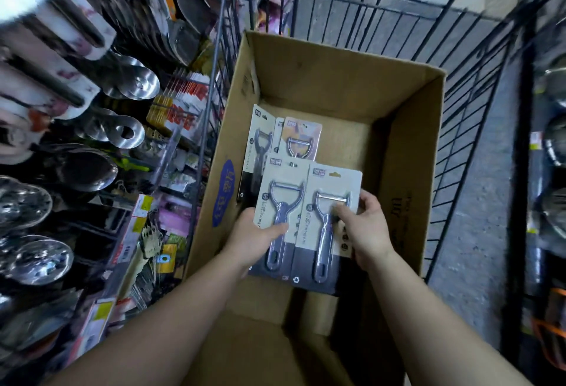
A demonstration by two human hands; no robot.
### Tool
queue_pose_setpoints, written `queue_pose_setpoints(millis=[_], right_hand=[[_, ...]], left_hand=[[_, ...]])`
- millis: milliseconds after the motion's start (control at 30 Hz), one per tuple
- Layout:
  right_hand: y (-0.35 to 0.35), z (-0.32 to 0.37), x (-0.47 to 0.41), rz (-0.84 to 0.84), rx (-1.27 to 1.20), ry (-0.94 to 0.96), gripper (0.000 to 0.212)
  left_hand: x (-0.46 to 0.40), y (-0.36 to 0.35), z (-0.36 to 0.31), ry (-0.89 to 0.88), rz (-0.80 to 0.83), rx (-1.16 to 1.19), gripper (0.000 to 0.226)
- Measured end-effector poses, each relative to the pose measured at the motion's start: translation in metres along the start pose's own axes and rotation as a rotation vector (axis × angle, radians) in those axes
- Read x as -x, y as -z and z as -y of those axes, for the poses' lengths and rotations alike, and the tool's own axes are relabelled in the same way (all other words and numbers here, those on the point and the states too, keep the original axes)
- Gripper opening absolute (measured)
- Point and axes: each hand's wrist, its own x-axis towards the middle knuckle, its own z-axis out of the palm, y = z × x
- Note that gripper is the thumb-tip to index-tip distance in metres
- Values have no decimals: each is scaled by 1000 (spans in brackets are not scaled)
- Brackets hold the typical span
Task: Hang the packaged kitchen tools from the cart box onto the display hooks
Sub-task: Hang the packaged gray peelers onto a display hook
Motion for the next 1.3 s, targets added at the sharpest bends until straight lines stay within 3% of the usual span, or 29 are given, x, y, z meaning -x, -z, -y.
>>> queue_pose_setpoints(millis=[233,533,900,1300], right_hand=[[14,25,34,41,124,192,73],[45,48,68,147,215,411,59],[87,77,132,273,460,655,73],[12,78,208,548,554,814,71]], left_hand=[[43,5,-3,-67,-58,19,36],[104,-15,-4,-196,-167,182,29],[174,-32,13,-331,-302,318,31],[266,25,66,-379,-624,486,17]])
